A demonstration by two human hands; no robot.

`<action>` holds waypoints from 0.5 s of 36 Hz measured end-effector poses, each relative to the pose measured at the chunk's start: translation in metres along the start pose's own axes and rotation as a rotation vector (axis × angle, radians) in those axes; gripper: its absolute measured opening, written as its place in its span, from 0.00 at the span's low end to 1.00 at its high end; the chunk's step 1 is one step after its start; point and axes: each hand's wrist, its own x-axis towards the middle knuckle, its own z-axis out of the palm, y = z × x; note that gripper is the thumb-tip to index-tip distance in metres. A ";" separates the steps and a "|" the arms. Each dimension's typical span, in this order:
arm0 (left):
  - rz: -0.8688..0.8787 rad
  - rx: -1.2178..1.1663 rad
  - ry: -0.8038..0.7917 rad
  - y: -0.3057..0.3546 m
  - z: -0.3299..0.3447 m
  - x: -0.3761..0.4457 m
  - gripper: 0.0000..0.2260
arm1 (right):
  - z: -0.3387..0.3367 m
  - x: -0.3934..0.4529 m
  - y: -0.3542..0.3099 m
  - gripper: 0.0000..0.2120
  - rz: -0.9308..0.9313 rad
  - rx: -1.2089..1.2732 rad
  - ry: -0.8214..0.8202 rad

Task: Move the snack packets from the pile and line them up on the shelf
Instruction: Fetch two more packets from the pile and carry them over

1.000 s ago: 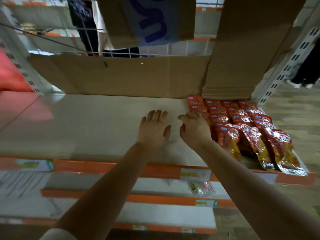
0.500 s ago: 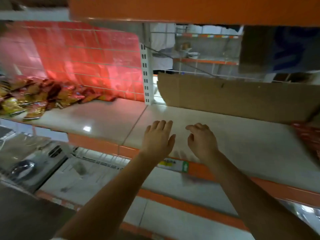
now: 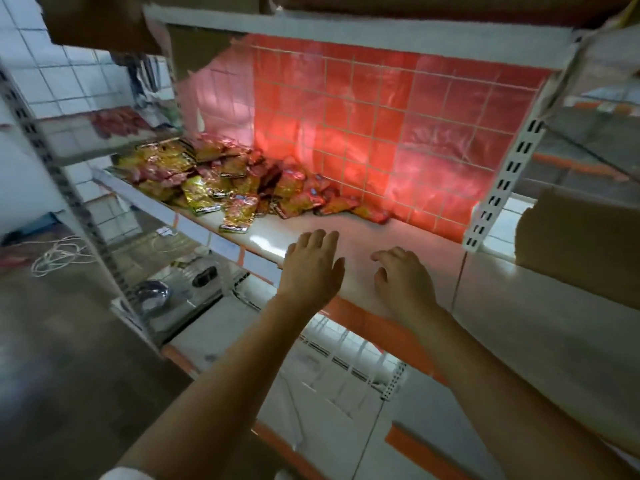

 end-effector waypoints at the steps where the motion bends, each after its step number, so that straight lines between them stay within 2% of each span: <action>1: -0.005 0.006 0.012 -0.014 0.000 0.006 0.19 | 0.008 0.013 -0.007 0.19 -0.005 0.005 -0.013; 8: -0.081 0.069 -0.036 -0.122 0.017 0.065 0.20 | 0.066 0.108 -0.057 0.17 -0.025 0.037 -0.057; 13: -0.213 0.120 -0.117 -0.186 0.026 0.106 0.22 | 0.091 0.166 -0.079 0.16 0.173 0.151 -0.112; 16: -0.343 0.094 -0.198 -0.218 0.030 0.119 0.22 | 0.104 0.192 -0.092 0.13 0.258 0.114 -0.124; 18: -0.366 0.060 -0.244 -0.234 0.031 0.125 0.22 | 0.111 0.205 -0.102 0.16 0.300 0.077 -0.113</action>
